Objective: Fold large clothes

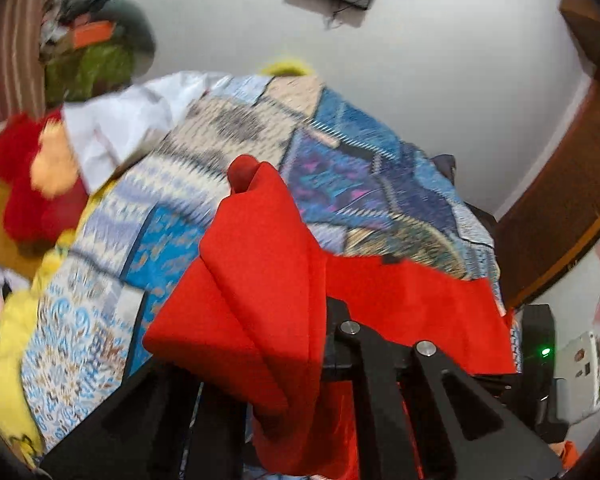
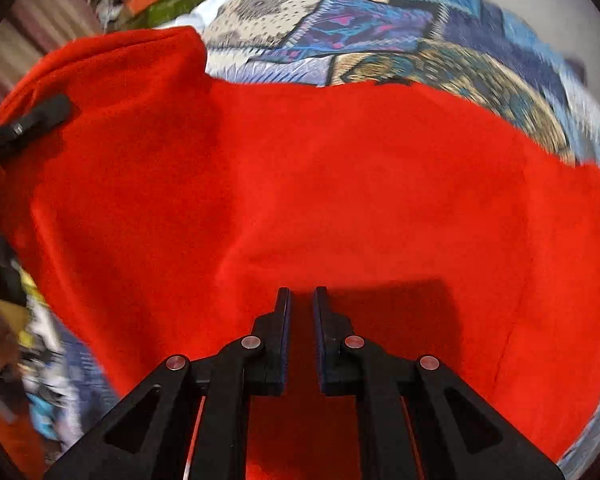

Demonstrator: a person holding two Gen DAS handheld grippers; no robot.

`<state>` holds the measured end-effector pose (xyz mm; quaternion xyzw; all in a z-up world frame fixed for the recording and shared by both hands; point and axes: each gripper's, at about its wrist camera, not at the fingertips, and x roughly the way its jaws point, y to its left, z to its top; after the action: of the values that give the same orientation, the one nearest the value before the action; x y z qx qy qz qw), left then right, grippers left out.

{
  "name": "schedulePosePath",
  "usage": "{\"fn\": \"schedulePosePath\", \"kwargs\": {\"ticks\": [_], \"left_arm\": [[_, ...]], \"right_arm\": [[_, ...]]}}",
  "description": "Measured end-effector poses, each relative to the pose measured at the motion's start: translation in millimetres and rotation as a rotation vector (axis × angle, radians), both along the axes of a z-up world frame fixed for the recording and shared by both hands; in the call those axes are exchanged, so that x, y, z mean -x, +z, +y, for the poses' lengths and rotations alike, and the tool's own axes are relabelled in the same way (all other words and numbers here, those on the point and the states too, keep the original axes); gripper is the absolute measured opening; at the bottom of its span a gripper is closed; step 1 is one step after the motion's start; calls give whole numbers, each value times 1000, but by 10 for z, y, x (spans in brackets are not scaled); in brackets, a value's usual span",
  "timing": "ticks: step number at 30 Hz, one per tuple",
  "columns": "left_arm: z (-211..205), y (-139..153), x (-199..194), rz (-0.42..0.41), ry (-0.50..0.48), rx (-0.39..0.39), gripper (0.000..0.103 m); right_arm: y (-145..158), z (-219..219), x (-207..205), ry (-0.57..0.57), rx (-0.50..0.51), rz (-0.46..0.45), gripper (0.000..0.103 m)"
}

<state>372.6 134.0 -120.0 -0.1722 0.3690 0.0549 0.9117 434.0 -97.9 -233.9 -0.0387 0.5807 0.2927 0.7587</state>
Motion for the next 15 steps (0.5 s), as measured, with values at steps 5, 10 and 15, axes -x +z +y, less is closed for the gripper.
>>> {"fn": "schedulePosePath", "kwargs": {"ticks": [5, 10, 15], "left_arm": [[-758, 421, -133, -71, -135, -78, 7], [-1786, 591, -150, -103, -329, -108, 7], [-2926, 83, -117, 32, -573, -133, 7]], "right_arm": [[470, -931, 26, -150, -51, -110, 6], [842, -1999, 227, -301, -3, -231, 6], [922, -2854, 475, -434, 13, -241, 6]]}}
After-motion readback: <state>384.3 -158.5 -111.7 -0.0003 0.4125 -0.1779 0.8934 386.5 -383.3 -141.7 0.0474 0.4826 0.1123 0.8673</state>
